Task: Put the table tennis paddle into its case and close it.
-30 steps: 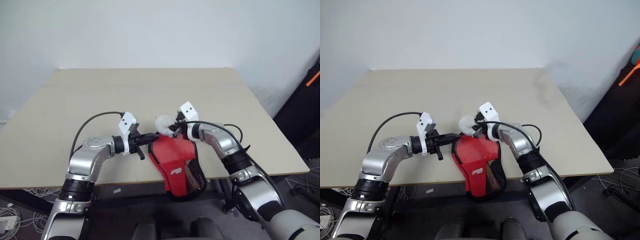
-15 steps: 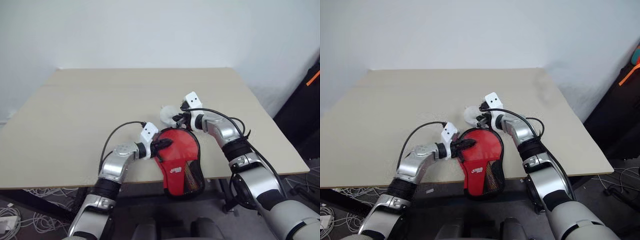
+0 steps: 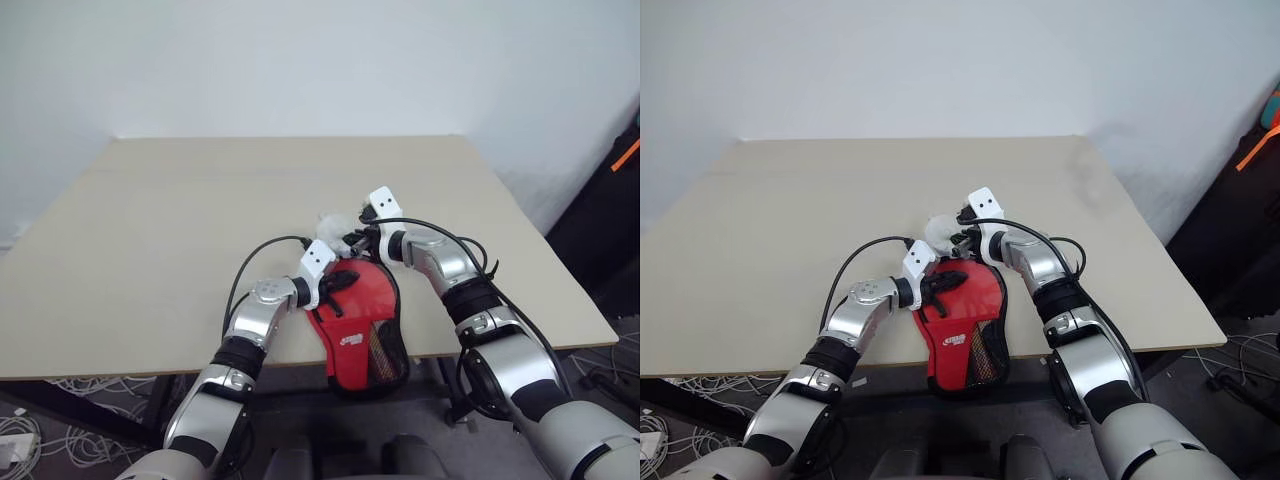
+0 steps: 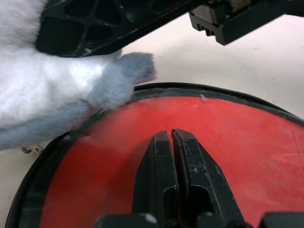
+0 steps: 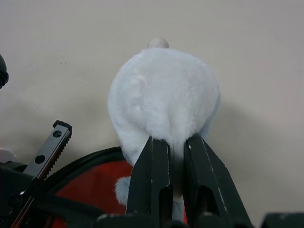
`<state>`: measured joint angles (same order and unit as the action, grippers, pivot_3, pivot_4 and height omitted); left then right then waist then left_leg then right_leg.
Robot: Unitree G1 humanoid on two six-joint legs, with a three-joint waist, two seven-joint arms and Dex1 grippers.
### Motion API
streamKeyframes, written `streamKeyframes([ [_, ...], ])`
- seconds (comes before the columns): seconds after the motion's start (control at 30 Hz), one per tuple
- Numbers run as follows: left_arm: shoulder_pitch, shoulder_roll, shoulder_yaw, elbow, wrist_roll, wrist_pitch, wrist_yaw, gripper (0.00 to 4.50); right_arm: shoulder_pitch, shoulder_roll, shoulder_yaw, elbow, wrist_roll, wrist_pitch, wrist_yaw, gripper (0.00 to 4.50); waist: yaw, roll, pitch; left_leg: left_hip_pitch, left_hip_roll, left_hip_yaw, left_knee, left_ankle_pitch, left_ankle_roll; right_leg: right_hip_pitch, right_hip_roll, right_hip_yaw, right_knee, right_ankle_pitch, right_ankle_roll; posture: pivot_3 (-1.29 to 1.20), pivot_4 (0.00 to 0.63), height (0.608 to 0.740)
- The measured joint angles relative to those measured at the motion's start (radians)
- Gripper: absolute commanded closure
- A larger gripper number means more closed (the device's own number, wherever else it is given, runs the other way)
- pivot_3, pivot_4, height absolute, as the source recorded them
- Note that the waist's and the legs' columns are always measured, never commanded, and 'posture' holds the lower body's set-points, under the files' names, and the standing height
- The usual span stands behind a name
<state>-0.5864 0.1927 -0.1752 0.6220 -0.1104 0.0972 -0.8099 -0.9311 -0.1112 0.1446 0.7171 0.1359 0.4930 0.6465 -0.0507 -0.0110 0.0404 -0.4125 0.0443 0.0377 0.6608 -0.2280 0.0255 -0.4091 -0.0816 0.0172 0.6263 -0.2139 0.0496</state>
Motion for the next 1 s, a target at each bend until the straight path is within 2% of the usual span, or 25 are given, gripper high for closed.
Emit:
streamKeyframes([
  [0.53,-0.014,0.004,-0.004,0.031,0.021,-0.013,-0.033,4.50,-0.043,-0.060,-0.033,0.138,-0.021,-0.045,-0.031,4.48,0.000,0.001,-0.001,0.001,0.000,0.000,0.000,0.000,0.000,0.001,0.000,0.000,0.000,0.000,0.000,0.00,0.000,0.740],
  [1.0,-0.017,0.004,-0.005,0.045,0.023,-0.028,-0.042,4.50,-0.013,-0.208,-0.024,0.123,-0.051,-0.056,0.047,4.48,0.001,0.003,-0.002,0.001,0.000,0.000,0.000,0.000,0.000,0.001,0.000,0.000,0.000,0.000,0.000,0.00,0.000,0.740],
])
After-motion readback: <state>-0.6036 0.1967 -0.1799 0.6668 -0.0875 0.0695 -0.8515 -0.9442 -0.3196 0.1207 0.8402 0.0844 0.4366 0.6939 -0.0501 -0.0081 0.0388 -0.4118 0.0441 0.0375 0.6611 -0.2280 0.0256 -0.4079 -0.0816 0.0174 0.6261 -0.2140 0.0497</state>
